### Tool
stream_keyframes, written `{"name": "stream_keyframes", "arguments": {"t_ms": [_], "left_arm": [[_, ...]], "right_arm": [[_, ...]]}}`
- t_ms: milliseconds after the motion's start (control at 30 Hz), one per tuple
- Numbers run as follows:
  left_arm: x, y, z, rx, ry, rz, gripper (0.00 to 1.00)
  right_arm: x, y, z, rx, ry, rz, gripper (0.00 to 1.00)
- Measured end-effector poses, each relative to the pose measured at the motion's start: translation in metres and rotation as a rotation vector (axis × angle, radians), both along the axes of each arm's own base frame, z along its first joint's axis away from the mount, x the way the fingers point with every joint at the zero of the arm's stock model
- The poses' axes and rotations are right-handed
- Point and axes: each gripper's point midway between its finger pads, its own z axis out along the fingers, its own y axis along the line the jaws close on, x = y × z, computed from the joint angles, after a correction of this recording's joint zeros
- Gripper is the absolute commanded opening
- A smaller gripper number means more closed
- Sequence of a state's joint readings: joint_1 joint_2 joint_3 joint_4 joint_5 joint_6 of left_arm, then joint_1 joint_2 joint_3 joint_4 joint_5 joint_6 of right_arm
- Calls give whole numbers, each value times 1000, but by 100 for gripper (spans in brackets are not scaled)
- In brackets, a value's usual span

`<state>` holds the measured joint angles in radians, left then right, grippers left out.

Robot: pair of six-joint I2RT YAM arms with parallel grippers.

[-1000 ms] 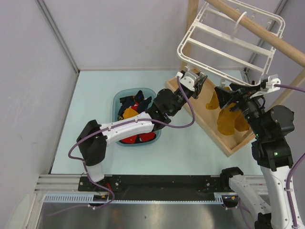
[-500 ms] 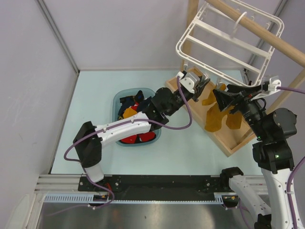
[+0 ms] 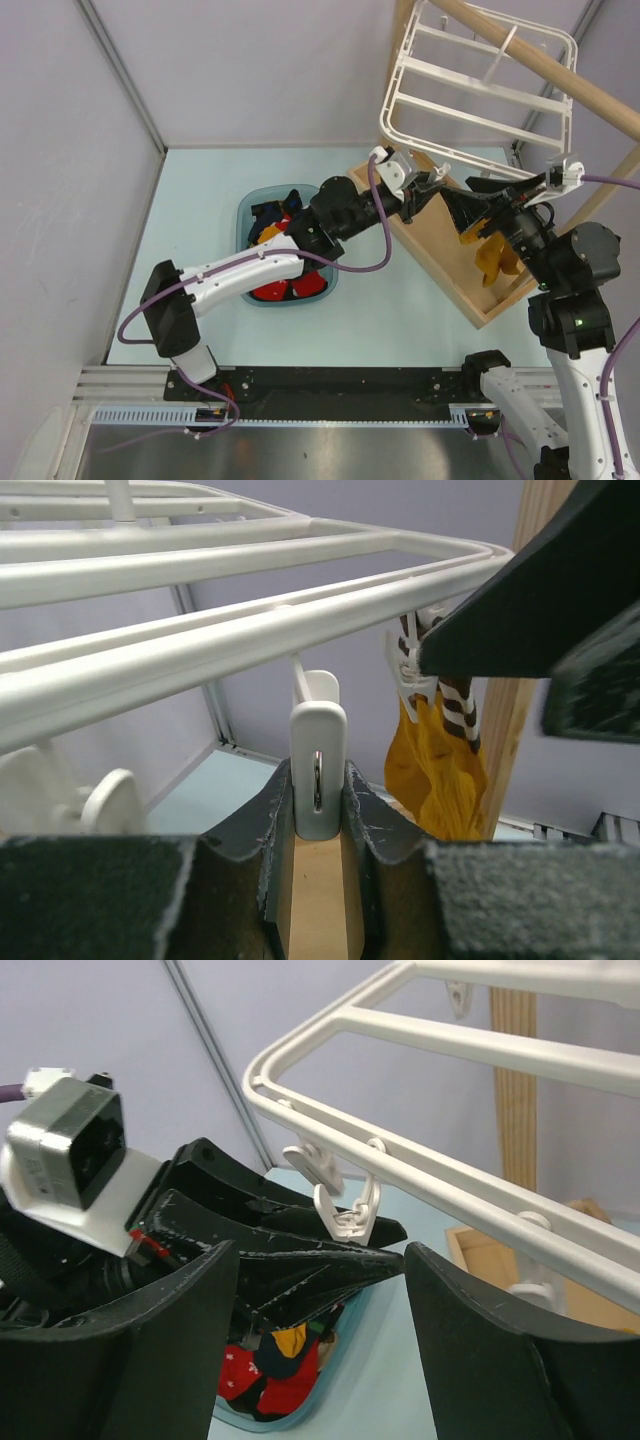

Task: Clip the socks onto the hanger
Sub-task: Open the clamp at the hanger.

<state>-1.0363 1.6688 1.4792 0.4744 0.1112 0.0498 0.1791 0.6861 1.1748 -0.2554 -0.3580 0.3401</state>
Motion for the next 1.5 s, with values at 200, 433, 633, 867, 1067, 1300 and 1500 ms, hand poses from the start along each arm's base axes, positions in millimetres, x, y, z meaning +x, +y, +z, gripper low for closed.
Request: {"name": "stream_keyframes", "arguments": {"t_ms": [200,433,633,867,1067,1300,1500], "left_arm": [[-6,-3,7,20,-2,-36,7],[-16,-7,9,36,0,-68,7],[-19,-11,8,58,7,-76,5],[-23,-18,6,80,5,-86,5],[-21,-18,3,94,7,-79,5],[-20,-19,-2,111,17,-76,23],[-21,-20,-3,114,20,-74,54]], "right_arm": [[17,2,-11,24,68,-8,71],[26,-2,-17,62,117,-45,70],[26,-2,-11,93,112,-45,68],[30,-2,-13,115,133,-47,63],[34,-1,-16,121,148,-45,45],[36,1,-13,121,135,-41,16],[38,-3,-12,125,133,-65,6]]}}
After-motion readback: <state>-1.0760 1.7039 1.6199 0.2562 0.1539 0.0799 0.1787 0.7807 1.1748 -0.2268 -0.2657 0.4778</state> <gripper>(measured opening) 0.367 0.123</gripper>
